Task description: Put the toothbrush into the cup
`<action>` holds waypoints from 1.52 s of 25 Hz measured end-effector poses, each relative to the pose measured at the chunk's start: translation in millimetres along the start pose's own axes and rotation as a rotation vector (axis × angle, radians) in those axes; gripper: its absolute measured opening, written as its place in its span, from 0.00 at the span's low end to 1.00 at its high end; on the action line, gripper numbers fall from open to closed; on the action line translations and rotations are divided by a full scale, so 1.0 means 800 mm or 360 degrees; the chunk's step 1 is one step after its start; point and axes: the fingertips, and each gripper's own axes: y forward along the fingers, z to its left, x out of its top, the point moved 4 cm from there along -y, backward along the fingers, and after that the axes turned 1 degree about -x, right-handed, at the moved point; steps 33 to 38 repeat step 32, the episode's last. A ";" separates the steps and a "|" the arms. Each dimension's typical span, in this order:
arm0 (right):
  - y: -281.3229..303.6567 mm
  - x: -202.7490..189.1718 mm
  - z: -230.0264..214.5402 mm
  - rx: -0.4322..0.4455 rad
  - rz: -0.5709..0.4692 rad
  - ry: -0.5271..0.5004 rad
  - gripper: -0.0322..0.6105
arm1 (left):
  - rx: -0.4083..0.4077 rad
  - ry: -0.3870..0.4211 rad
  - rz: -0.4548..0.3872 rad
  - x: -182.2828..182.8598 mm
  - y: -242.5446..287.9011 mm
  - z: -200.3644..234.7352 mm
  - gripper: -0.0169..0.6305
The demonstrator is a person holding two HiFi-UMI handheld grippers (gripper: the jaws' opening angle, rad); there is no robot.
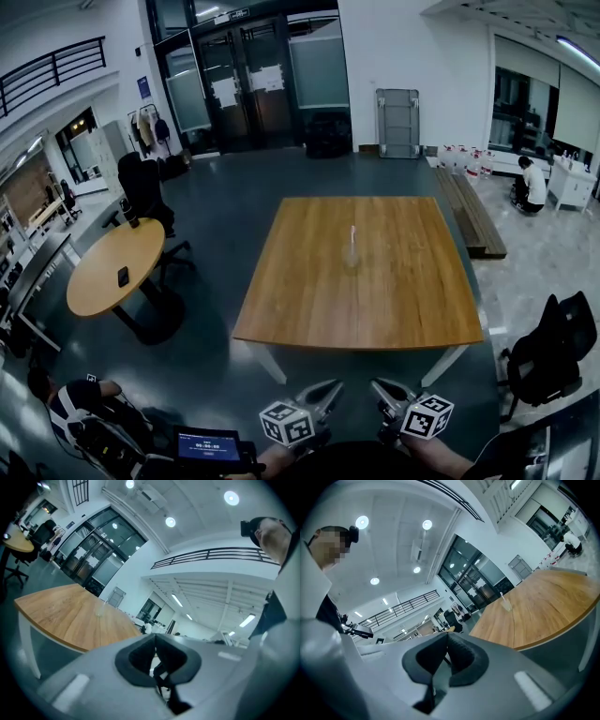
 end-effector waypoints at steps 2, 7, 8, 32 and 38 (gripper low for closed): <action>0.001 -0.002 0.001 -0.0003 0.0007 -0.0005 0.06 | -0.0006 -0.0001 -0.0007 -0.002 -0.001 0.001 0.03; -0.001 -0.003 0.000 -0.0004 0.0000 0.0003 0.06 | -0.0006 -0.0014 -0.0003 -0.003 0.001 0.003 0.03; -0.003 -0.002 -0.002 -0.0008 -0.0002 0.0003 0.06 | -0.0012 -0.0008 -0.0003 -0.003 0.004 0.001 0.03; 0.002 0.004 -0.024 0.0046 0.0019 -0.0013 0.06 | 0.0000 0.0030 -0.0019 -0.007 0.028 0.005 0.03; 0.002 0.004 -0.024 0.0046 0.0019 -0.0013 0.06 | 0.0000 0.0030 -0.0019 -0.007 0.028 0.005 0.03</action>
